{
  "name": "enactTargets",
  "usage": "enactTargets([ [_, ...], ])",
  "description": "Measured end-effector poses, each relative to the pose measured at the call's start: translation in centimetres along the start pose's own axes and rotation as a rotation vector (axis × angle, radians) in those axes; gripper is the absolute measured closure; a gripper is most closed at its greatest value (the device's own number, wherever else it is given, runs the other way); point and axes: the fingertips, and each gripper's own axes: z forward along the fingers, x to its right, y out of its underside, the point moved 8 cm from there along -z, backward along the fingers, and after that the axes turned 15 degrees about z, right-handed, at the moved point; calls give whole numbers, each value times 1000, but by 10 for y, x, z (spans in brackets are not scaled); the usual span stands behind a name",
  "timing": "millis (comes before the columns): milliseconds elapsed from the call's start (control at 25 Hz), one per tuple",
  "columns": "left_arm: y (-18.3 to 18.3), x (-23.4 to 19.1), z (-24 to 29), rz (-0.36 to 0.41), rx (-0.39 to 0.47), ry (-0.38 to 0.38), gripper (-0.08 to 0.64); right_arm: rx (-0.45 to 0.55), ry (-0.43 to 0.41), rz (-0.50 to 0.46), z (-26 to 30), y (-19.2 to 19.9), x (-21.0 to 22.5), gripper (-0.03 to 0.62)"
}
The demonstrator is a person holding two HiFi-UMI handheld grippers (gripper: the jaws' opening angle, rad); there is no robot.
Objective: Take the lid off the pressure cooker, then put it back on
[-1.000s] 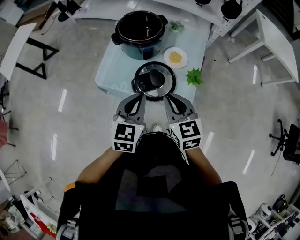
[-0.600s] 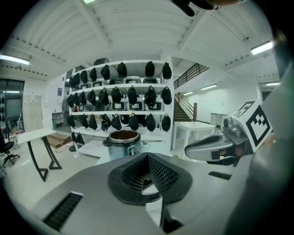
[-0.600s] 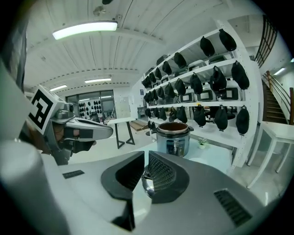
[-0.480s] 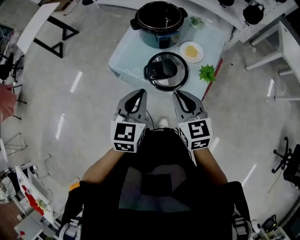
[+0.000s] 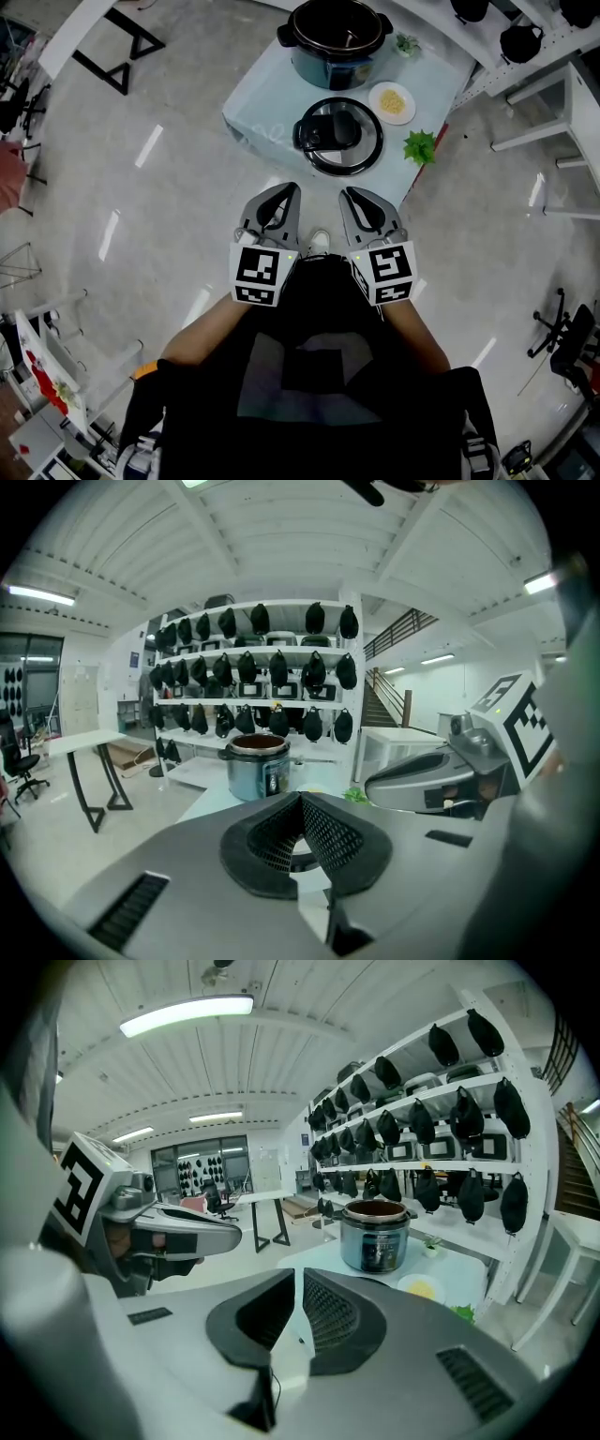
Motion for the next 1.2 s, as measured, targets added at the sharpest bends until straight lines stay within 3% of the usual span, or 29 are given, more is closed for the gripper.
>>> enactTargets([
  [1200,4,-3,-18,-3,20,-17,552,2,9,-3,-3,3,-16,549],
])
